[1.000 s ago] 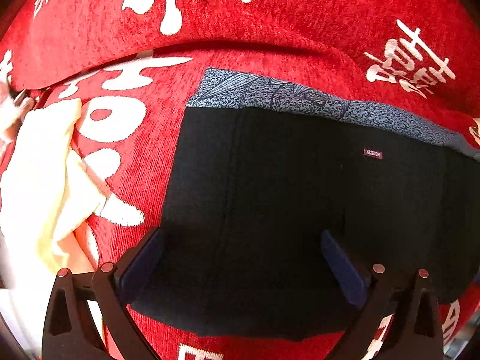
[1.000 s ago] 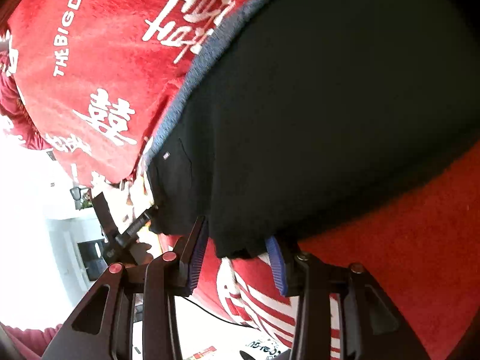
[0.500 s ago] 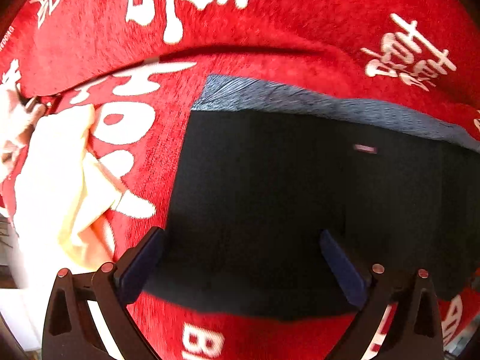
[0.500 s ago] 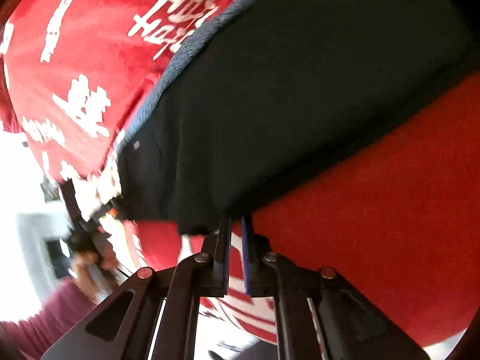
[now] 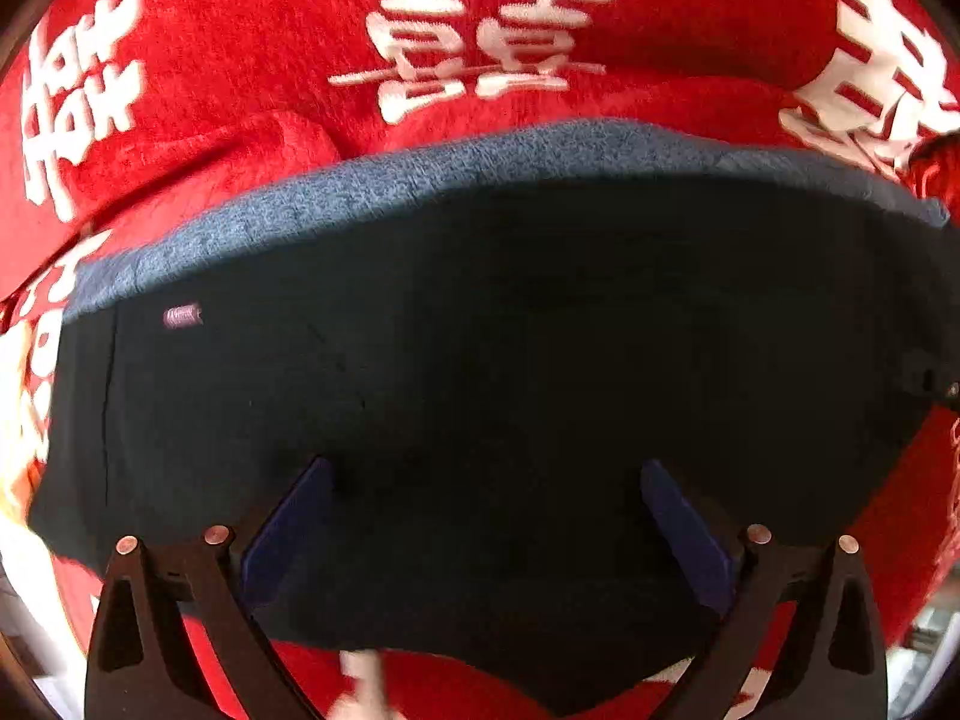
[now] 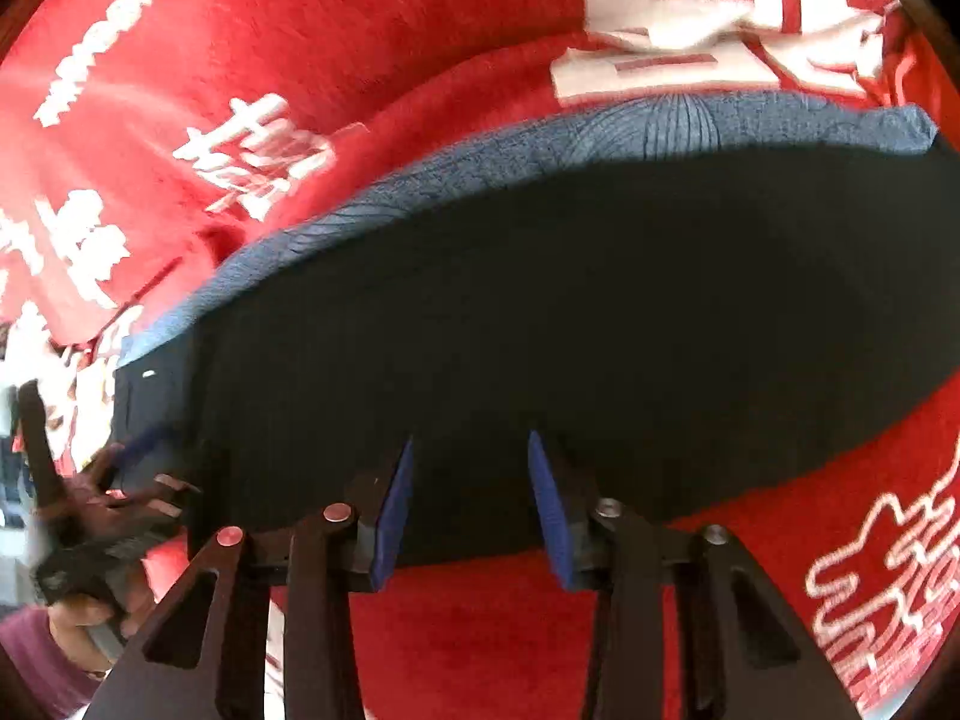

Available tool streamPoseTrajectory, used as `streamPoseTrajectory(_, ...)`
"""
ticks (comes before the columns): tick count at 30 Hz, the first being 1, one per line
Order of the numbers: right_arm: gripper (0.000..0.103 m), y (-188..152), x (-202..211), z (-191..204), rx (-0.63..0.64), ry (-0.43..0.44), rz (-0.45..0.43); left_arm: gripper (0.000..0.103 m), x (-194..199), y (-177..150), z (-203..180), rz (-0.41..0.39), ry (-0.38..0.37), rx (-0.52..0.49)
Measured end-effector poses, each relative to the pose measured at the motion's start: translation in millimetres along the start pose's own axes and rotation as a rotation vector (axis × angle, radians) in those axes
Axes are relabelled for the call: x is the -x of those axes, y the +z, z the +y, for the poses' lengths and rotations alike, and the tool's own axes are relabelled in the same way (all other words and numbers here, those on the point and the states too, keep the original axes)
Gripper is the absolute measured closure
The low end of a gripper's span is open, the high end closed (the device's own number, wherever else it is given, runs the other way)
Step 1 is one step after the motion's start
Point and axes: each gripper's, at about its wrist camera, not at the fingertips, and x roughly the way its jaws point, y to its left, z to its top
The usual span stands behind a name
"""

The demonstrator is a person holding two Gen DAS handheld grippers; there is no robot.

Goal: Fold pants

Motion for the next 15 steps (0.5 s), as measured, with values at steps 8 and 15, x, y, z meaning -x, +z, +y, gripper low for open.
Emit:
streamPoseTrajectory(8, 0.061, -11, 8, 6, 0.082, -0.017, 0.087, 0.000, 10, 2, -6, 0.086, 0.016, -0.073)
streamPoseTrajectory(15, 0.061, 33, 20, -9, 0.053, 0.029, 0.000, 0.000, 16, 58, -12, 0.008, -0.006, -0.013)
